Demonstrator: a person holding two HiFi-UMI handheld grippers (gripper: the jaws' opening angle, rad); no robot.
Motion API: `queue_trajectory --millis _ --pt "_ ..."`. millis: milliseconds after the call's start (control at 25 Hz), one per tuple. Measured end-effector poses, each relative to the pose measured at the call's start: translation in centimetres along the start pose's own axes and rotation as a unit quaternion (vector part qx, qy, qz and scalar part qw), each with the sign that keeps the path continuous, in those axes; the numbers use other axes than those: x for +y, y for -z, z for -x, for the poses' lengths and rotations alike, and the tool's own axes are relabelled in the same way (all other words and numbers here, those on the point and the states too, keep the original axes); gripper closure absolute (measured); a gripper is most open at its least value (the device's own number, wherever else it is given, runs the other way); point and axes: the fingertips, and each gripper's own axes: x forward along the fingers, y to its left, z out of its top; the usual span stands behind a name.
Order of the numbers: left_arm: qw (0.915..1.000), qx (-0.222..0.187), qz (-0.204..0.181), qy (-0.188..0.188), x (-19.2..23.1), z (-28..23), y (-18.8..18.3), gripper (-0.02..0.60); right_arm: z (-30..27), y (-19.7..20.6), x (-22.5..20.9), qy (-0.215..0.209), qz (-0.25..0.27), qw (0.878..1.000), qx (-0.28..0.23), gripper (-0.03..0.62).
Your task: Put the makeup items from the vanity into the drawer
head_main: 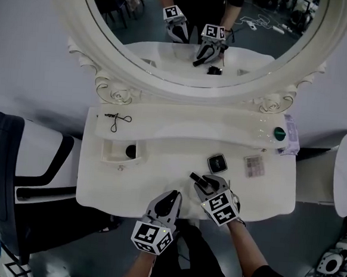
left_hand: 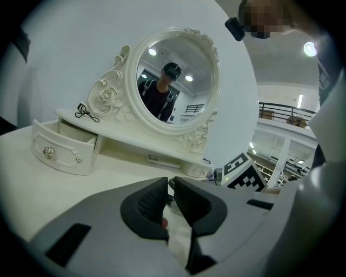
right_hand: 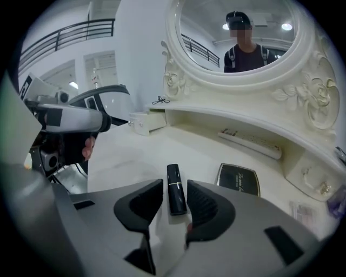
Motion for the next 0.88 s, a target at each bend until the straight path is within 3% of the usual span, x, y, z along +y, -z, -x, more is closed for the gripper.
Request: queue_trajectory --millis 560,880 --pt "0.9999 0.003 0.008 -0.008 0.7 0.0 0.2 0.555 -0.7 0.8 -0.3 0.004 0.014 1.0 0.016 0.483" --pt "0.9998 -0.005 -0.005 -0.016 0.7 0.9 -1.2 0.555 1.3 -0.9 -0.2 0.012 -0.006 1.0 -0.023 0.485"
